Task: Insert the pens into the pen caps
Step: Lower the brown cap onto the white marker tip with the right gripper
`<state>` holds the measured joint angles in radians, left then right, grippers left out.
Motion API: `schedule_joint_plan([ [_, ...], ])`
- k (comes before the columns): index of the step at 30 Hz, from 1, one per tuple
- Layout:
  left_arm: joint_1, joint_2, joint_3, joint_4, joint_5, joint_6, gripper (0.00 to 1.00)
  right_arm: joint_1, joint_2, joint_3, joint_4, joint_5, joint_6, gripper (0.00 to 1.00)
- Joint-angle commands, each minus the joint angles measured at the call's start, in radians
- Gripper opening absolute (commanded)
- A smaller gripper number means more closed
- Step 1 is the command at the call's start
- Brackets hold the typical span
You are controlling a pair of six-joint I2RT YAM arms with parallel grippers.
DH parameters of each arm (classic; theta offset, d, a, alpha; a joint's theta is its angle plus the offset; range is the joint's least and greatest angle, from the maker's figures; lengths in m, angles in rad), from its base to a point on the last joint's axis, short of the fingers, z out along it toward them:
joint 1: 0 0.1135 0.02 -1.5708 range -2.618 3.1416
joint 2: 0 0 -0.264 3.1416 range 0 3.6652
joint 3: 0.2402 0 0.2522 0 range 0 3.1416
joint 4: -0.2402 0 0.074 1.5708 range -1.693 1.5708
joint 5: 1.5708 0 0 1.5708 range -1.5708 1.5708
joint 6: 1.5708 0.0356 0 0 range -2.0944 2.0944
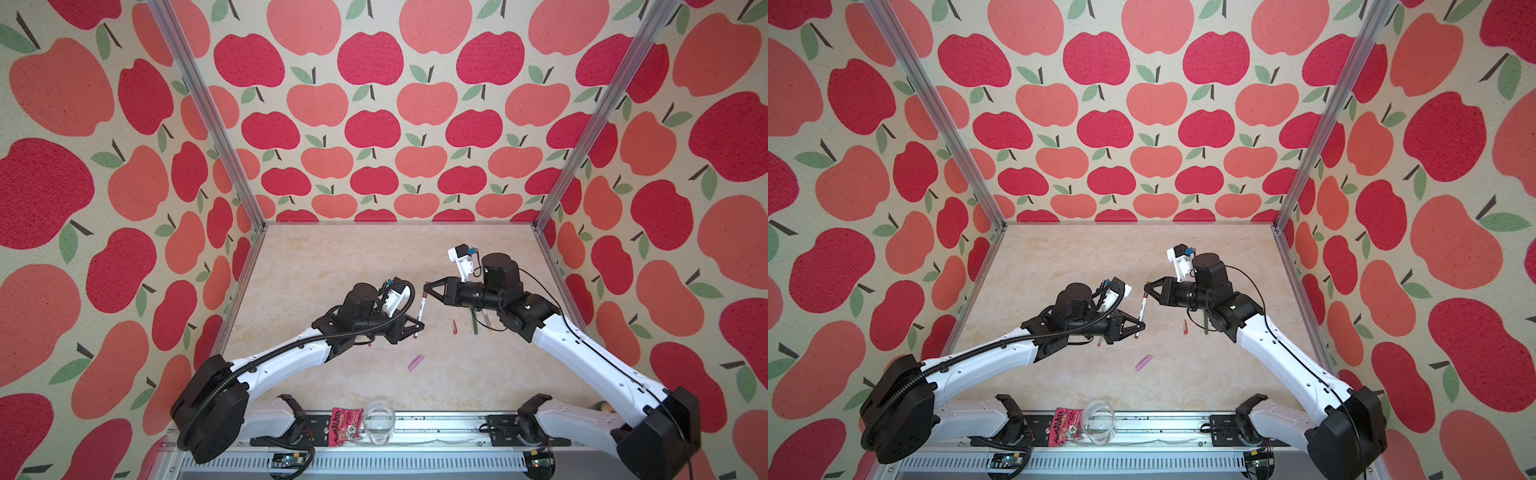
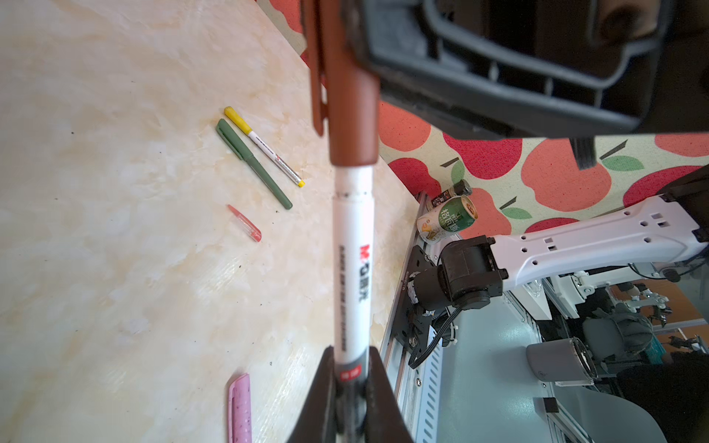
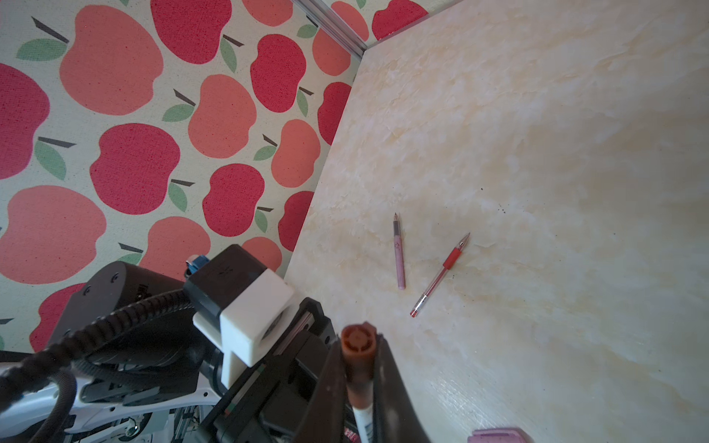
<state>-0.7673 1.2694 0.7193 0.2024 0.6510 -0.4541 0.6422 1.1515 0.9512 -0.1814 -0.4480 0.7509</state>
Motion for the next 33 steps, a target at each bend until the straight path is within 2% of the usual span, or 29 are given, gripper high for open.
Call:
schedule_joint_plan([
  [1,0.029,-0.019,0.057,0.06,-0.07,0.0,0.0,0.04,0.009,-0.023,-0.104,-0.082,-0.024,0.03],
  [14,0.093,-0.046,0.16,0.067,-0.1,0.08,0.0,0.092,0.067,-0.051,-0.128,-0.087,-0.029,0.03],
  [33,0.188,0.025,0.352,0.158,-0.038,0.151,0.0,0.163,0.165,-0.119,-0.039,-0.109,0.034,0.02],
])
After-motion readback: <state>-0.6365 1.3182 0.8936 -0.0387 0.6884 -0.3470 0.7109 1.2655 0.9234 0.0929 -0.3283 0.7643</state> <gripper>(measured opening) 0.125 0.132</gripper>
